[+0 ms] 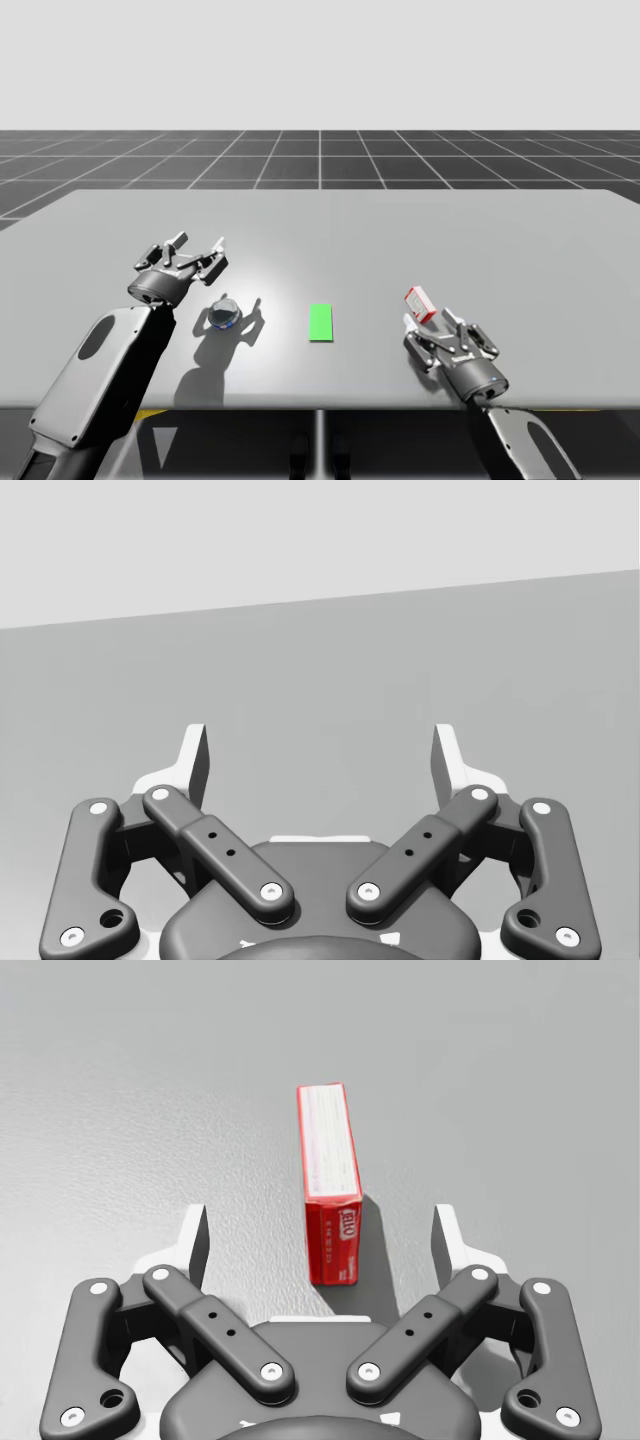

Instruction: Look at the card. If it is red, pick the object on the left. If it is green, pick the object on the right.

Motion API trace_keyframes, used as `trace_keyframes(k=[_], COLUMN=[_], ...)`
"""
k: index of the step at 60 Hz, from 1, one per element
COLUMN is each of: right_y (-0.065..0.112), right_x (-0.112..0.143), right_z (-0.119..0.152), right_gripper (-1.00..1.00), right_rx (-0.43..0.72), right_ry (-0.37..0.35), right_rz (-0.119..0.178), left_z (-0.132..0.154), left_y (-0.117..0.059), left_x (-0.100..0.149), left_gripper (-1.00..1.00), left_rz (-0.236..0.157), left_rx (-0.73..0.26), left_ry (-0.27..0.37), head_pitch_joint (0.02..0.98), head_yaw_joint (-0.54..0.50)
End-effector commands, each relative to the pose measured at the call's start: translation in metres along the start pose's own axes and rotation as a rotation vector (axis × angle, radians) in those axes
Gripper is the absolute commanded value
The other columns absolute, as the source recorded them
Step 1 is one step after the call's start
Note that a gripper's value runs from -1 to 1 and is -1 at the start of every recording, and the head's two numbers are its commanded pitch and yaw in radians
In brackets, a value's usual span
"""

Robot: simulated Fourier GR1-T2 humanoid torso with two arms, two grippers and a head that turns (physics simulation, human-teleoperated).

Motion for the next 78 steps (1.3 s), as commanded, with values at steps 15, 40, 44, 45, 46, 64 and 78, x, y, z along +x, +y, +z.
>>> trace_keyframes(k=[15, 40, 44, 45, 46, 64, 78], right_y=[-0.010, -0.009, -0.009, -0.009, -0.009, -0.010, -0.009], right_x=[0.004, 0.000, -0.001, -0.001, -0.001, -0.003, -0.004], right_z=[-0.027, -0.031, -0.031, -0.031, -0.031, -0.030, -0.030], right_gripper=[-1.00, 0.97, 1.00, 1.00, 1.00, 1.00, 1.00], right_rx=[-0.007, -0.022, -0.027, -0.028, -0.029, -0.038, -0.039], right_ry=[0.056, 0.090, 0.096, 0.097, 0.099, 0.105, 0.100], right_rz=[-0.046, -0.025, -0.027, -0.027, -0.027, -0.023, -0.014], left_z=[0.000, 0.000, 0.000, 0.000, 0.000, 0.000, -0.001], left_y=[0.000, -0.002, -0.002, -0.002, -0.002, -0.003, -0.003], left_x=[0.000, 0.000, -0.001, -0.001, -0.001, -0.002, -0.002], left_gripper=[-1.00, -1.00, -1.00, -1.00, -1.00, -1.00, -1.00], left_rz=[-0.001, -0.006, -0.008, -0.009, -0.009, -0.013, -0.014], left_rx=[0.001, 0.001, 0.001, 0.001, 0.001, 0.000, -0.002], left_ry=[0.000, 0.000, 0.001, 0.001, 0.001, 0.005, 0.006], head_pitch_joint=[0.872, 0.871, 0.868, 0.868, 0.866, 0.683, 0.516], head_yaw_joint=[-0.36, -0.36, -0.36, -0.36, -0.36, -0.37, -0.40])
